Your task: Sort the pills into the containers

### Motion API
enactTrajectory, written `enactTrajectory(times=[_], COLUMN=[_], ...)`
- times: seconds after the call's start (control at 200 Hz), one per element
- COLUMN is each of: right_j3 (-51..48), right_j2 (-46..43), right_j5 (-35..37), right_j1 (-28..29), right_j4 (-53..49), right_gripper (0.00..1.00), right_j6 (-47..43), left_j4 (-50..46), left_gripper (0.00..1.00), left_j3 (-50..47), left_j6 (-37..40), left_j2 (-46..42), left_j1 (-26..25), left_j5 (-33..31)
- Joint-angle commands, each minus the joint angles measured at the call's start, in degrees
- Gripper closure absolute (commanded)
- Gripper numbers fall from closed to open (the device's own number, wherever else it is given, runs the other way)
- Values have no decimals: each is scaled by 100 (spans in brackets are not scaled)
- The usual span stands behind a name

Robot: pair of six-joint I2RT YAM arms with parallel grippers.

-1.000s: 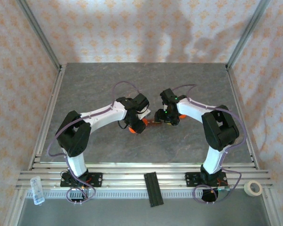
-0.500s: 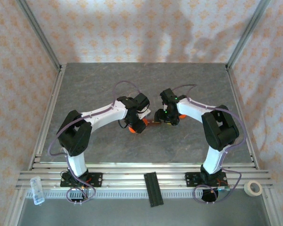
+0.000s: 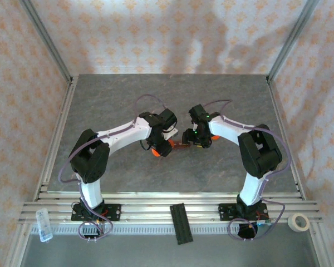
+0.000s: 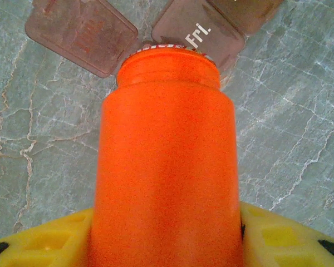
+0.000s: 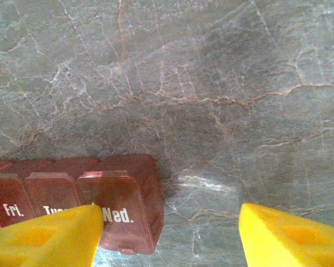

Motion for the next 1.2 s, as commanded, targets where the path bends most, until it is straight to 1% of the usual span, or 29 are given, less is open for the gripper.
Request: enactTrajectory(times=[0.0,0.43,0.736,1.196], right_j3=[-53,-52,-54,-35], right_j2=[234,243,266,257], right_j5=[227,226,215,202], right_j1=[28,25,26,31], right_j4=[-170,-164,-165,-169], right_gripper=[34,34,34,34], right_j6=[-9,-4,5,4], left_j4=[-348,-373,-100,-492], left_gripper=[100,100,100,100], left_j3=[80,158,-40,342], left_j6=[100,125,37,176], left_j2=[145,171,95,284], left_j1=[68,72,76,73], left_j5=[-135,-135,-83,-126])
